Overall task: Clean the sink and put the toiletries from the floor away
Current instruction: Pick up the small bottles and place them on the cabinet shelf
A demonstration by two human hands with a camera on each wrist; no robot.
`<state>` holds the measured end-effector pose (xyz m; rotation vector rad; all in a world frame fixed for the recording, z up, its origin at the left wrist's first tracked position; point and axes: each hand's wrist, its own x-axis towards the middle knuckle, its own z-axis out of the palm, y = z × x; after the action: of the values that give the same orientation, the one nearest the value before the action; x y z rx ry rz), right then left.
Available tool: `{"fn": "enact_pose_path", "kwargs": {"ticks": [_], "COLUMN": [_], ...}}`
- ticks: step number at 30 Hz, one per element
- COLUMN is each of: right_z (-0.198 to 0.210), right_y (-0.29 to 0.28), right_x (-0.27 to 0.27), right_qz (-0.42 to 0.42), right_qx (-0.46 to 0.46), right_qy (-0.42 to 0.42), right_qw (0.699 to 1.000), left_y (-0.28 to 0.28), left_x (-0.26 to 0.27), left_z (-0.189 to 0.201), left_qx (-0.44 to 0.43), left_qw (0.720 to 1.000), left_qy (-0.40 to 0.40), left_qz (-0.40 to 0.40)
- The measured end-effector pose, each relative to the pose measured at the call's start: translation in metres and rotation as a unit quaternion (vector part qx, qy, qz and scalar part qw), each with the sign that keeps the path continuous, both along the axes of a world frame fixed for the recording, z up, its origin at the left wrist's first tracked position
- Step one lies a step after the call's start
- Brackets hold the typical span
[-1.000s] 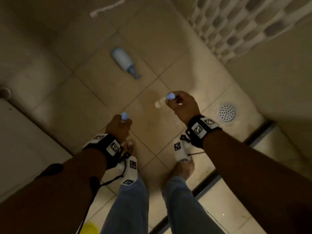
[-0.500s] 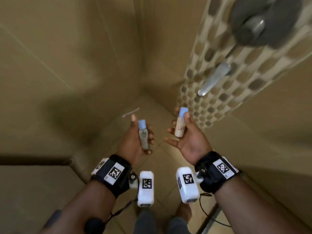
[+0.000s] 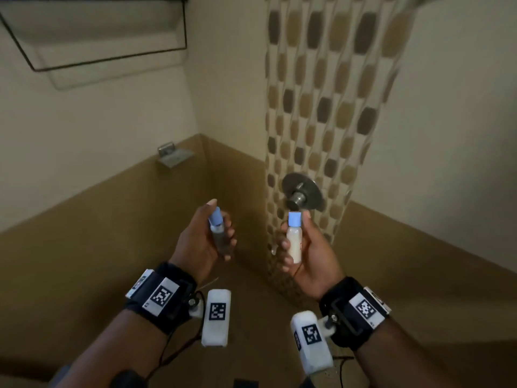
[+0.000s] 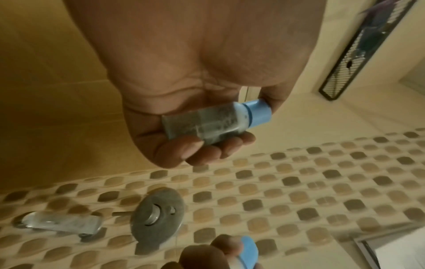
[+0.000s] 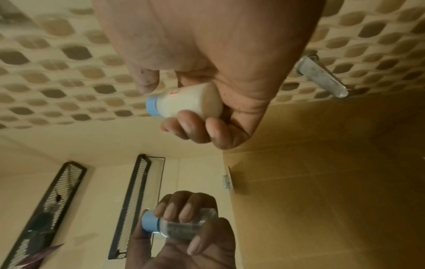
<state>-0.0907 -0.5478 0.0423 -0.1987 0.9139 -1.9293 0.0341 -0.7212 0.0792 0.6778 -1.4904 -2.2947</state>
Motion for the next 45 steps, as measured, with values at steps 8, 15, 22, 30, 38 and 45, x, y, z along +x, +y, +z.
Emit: {"fn": "enact_pose_path", "kwargs": {"ticks": [8,15,22,30,38,45], "right_z": [0.046,0.074,0.06,0.067,0.062,0.027], "right_y": [0.047,0.074,0.123,0.215,0.349,0.537], "right_x": [0.013,0.054,0.11,0.137,0.133,0.124], "right_qz": [-0.023,-0.107,-0.206,-0.288,-0.368,-0.404], "right_qx": [0.025,0.031,0.072,0.086,0.029,0.069], "right_qy": [0.047,0.094,0.108,0.098,0.061,0.084], "right_qw": [0.998,0.989,0.97,0.949,0.927,0.908], "left_y": [0.032,0.046,0.084,0.197,0.328,0.535], "left_x": [-0.004,0.009,0.012,-0.002,-0.025,-0.035], "left_z": [0.036,0.042,0.014,0.013,0.018,-0.009], "left_qx": [-0.062,-0.041,0.019,0.03,0.052,-0.042], "left_qw": [0.994,0.981,0.964,0.949,0.919,0.884], "left_qy": [0.014,0.017,0.007,0.031,0.009,-0.036], "left_qz": [-0.087,-0.186,-0.265,-0.312,-0.39,-0.464]}}
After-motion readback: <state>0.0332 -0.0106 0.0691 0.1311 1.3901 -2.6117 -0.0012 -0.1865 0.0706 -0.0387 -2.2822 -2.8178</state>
